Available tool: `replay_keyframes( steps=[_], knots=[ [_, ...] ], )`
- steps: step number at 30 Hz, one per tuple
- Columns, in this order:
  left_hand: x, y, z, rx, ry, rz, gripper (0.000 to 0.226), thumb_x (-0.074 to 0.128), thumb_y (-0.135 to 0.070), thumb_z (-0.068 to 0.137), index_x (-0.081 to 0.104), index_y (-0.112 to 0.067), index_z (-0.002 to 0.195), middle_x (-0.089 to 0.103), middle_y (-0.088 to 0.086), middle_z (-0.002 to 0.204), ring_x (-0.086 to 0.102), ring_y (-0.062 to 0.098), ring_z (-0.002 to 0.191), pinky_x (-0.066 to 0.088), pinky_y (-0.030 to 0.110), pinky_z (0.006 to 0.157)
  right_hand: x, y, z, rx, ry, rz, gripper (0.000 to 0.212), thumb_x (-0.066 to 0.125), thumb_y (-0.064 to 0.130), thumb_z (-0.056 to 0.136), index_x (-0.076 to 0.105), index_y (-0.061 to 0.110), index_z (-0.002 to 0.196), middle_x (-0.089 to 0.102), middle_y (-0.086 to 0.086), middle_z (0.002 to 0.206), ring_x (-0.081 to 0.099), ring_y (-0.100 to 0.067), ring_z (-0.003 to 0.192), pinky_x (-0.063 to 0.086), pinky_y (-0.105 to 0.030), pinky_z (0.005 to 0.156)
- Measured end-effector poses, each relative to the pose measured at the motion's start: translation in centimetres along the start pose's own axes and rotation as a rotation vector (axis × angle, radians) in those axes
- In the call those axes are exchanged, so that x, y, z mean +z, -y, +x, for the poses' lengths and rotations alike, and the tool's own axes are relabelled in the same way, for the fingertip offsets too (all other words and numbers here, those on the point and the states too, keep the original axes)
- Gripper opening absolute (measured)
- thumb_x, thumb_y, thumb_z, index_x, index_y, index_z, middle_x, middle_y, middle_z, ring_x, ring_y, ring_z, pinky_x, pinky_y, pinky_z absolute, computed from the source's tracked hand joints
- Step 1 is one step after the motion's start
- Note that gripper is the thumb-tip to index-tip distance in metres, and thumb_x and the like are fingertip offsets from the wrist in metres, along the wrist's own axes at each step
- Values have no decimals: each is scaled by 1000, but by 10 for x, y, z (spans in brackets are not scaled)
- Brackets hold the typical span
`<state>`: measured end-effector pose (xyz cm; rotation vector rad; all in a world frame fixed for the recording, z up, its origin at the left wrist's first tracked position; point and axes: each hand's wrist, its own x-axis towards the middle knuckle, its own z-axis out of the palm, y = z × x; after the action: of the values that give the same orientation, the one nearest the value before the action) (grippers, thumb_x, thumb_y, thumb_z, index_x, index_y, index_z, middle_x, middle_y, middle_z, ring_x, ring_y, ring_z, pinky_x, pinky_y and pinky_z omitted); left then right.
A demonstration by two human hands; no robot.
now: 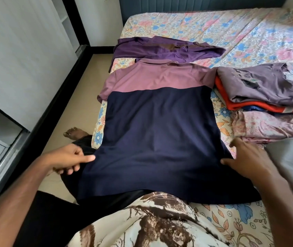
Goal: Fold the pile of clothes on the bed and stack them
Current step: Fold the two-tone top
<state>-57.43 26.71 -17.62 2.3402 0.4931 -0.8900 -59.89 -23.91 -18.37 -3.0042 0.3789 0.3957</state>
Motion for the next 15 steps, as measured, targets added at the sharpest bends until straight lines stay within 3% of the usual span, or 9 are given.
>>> replay_keyframes(
  steps=[3,8,15],
  knots=[
    [6,-25,27,65,-65,-36,41,69,-54,89,55,-15,88,65,1,68,54,11,49,31,19,42,0,55,23,-128,-84,36,52,76,51,84,54,19,119,59,-11,122,56,-35,117,49,-46,96],
    [12,-58,71,88,-126,-167,33,68,-42,94,52,-14,86,64,6,75,53,12,49,33,18,39,1,155,70,-298,-144,17,51,69,51,89,55,22,128,51,-7,133,46,-33,131,42,-56,102],
    [-31,-81,130,134,-324,-295,29,71,-39,91,51,-18,84,65,3,76,61,15,58,42,22,45,-18,288,156,-596,-179,-27,43,65,36,91,53,18,129,52,-6,132,49,-29,129,40,-53,102]
  ],
)
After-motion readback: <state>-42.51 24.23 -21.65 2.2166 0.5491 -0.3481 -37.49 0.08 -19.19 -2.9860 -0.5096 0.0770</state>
